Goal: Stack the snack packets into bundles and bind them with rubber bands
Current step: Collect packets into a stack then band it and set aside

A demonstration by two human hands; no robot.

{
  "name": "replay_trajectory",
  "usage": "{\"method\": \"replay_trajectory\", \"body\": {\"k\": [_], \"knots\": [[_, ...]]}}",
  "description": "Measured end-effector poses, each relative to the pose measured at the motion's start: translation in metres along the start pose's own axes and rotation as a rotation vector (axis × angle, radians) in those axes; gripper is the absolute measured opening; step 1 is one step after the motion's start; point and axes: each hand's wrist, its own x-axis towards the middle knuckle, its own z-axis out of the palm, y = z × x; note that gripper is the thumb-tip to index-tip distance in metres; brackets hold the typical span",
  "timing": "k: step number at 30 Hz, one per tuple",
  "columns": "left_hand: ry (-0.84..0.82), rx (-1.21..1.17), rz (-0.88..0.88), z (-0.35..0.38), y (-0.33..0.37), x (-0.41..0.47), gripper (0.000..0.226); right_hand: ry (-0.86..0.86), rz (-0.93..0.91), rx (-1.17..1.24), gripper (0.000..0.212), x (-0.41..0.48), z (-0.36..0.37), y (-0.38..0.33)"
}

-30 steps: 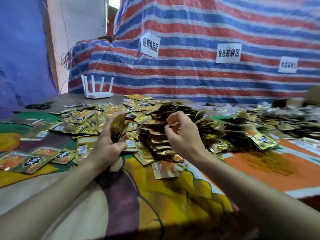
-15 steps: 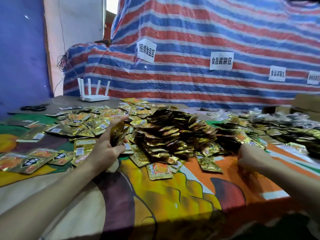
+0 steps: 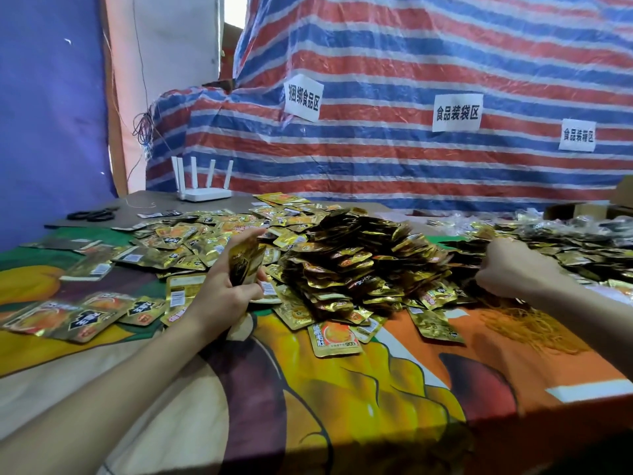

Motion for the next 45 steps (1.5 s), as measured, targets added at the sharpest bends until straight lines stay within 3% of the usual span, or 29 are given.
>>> {"method": "replay_trajectory", "body": {"k": [3,6,12,16,22,30,33,36,39,42,45], "knots": [[0.026,-0.043,-0.025,0.000,0.002,0.001,0.083,0.059,-0.149,0.151,0.018,-0.003,-0.012,-0.028],[0.072,-0.180,-0.103,-0.002,0.002,0.002,0.086,-0.054,-0.410,0.523,0.018,-0.023,-0.021,-0.076],[-0.072,-0.541,-0.505,-0.018,0.004,0.004,0.075,-0.276,-0.642,1.095,0.007,-0.060,-0.005,-0.190],[-0.032,-0.607,-0.595,-0.024,0.005,0.007,0.049,-0.262,-0.644,1.323,0.006,-0.070,0.019,-0.245],[0.162,-0.456,-0.555,-0.025,-0.001,0.014,0.057,-0.141,-0.557,1.466,0.001,-0.069,0.045,-0.268],[-0.095,-0.508,-0.525,-0.023,0.002,0.009,0.058,-0.189,-0.559,1.495,0.001,-0.063,0.051,-0.258],[-0.093,-0.543,-0.570,-0.027,0.001,0.009,0.062,-0.302,-0.578,1.514,0.010,-0.063,0.050,-0.257],[-0.140,-0.643,-0.621,-0.031,0.004,0.009,0.039,-0.467,-0.551,1.559,0.011,-0.059,0.049,-0.252],[-0.166,-0.789,-0.600,-0.036,0.008,0.011,0.023,-0.783,-0.541,1.734,0.011,-0.053,0.046,-0.244],[-0.171,-0.859,-0.553,-0.042,0.011,0.011,0.025,-1.071,-0.576,1.874,0.006,-0.049,0.038,-0.237],[-0.184,-0.856,-0.550,-0.039,0.014,0.009,0.031,-1.183,-0.566,2.031,0.008,-0.050,0.033,-0.234]]}}
